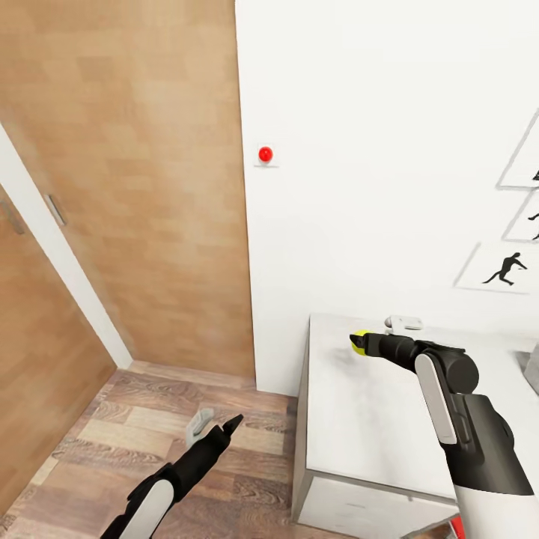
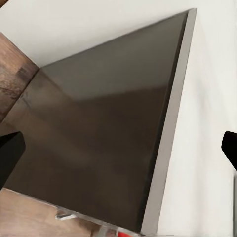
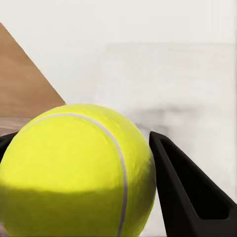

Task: Put all the toys in the child's room - the three board games (two on the bed and one on the table), the two jigsaw puzzles on the table, and the tennis ball on the table - inside the toy box on the table in the child's room.

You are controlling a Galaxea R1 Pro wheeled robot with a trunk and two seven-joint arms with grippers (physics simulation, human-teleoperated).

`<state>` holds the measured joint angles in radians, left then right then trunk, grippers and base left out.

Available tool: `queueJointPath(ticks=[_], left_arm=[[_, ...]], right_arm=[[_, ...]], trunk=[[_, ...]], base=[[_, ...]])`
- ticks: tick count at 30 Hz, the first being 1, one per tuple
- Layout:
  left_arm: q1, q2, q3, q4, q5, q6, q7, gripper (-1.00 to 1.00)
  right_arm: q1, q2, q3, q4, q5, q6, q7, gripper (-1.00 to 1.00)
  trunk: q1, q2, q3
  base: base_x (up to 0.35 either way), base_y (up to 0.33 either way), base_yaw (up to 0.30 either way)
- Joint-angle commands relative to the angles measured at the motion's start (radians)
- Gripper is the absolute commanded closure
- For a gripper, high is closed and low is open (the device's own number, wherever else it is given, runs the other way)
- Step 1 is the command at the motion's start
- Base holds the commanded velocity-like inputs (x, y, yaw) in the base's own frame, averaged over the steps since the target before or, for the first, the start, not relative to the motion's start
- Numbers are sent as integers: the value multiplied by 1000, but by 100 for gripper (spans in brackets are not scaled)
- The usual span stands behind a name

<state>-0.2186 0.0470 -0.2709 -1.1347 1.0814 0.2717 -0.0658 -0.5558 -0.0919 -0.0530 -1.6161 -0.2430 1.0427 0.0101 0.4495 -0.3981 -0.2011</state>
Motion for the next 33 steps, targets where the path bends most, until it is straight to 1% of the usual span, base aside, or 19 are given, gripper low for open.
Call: queueJointPath(ticks=[1,17,25,33], left_arm=[[-1,1,-1,0,8,3,0,-100],[-1,1,-1,0,8,3,-1,-100],[-1,1,-1,-1,8,2,0,-100],[-1,1,-1,-1,8,1,0,-100]], right_arm=[[-1,0,-1,-1,-4,4,-2,100],[-1,-2,-2,-1,-4,4,-2,100],[-1,-11,-2,-1,-4,4,-2,100],[-1,-15,-2,-1,-4,4,-2,100]], trunk=[[0,-2,0],[0,-2,26],[0,-2,39],[0,-2,51]], base=[[-83,0,0],[-24,0,0],[-1,0,0],[0,0,0]])
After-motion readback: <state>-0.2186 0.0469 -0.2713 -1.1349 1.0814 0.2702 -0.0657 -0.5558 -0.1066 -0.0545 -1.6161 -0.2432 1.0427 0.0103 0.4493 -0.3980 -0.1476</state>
